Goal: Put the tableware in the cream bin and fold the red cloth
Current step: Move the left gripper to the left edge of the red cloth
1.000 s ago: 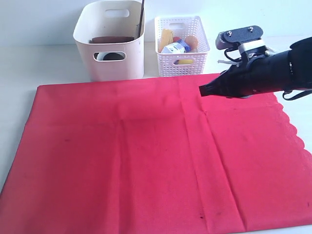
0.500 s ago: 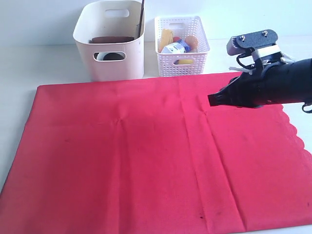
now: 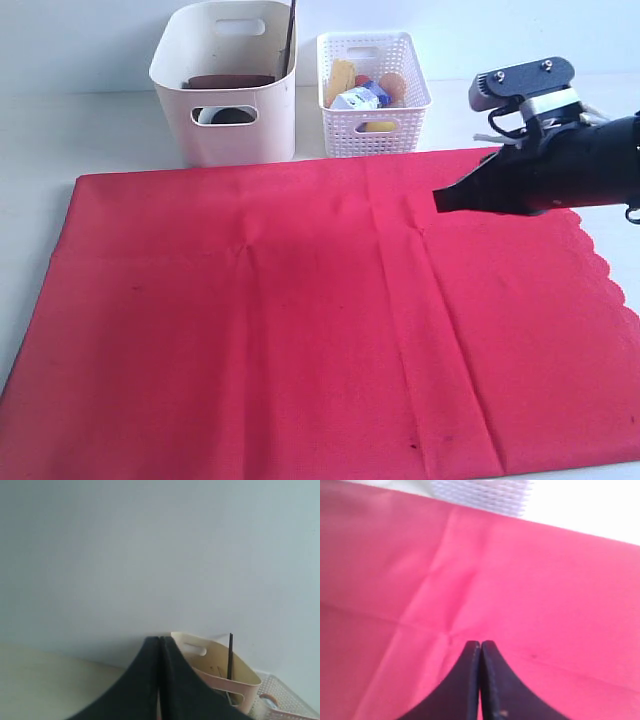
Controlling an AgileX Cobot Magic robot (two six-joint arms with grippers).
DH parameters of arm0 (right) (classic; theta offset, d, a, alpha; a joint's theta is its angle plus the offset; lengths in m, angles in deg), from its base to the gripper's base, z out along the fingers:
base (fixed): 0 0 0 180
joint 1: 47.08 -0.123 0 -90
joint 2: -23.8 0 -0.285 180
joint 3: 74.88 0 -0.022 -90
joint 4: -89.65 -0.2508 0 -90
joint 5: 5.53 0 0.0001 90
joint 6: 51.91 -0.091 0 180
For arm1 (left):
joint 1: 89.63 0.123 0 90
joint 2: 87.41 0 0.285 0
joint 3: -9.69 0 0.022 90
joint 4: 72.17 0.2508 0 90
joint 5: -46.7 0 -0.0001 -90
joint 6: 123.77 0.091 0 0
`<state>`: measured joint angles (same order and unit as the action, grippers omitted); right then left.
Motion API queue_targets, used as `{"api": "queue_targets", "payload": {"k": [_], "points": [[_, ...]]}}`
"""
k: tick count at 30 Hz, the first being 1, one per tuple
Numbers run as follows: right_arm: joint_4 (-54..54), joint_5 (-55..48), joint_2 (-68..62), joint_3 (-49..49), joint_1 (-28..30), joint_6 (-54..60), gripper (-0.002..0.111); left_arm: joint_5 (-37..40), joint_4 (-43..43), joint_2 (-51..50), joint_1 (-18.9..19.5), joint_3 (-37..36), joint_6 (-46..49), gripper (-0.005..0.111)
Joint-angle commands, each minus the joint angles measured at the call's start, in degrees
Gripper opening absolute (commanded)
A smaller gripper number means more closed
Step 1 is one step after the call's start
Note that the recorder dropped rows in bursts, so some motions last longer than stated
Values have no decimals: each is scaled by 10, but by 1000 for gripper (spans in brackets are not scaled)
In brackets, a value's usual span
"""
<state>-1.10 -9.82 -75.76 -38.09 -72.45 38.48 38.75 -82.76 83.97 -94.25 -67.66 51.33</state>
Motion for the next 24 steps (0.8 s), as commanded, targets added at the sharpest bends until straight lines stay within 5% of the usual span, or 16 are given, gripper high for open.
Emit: {"api": "queue_targets", "payload": {"k": [1,9,16,24], "points": [[-12,119,-4,-7,0,-6,0,11,5,-58,1,1,19,0],[-17,-15,-14,-5,0,-5,0,3,5,-296,1,19,31,0],[-16,-30,-45,-5,0,-5,0,-22,9,-482,1,46,49,2],[-18,-39,-53,-5,0,-5,0,-64,11,-660,-2,96,32,49]]}}
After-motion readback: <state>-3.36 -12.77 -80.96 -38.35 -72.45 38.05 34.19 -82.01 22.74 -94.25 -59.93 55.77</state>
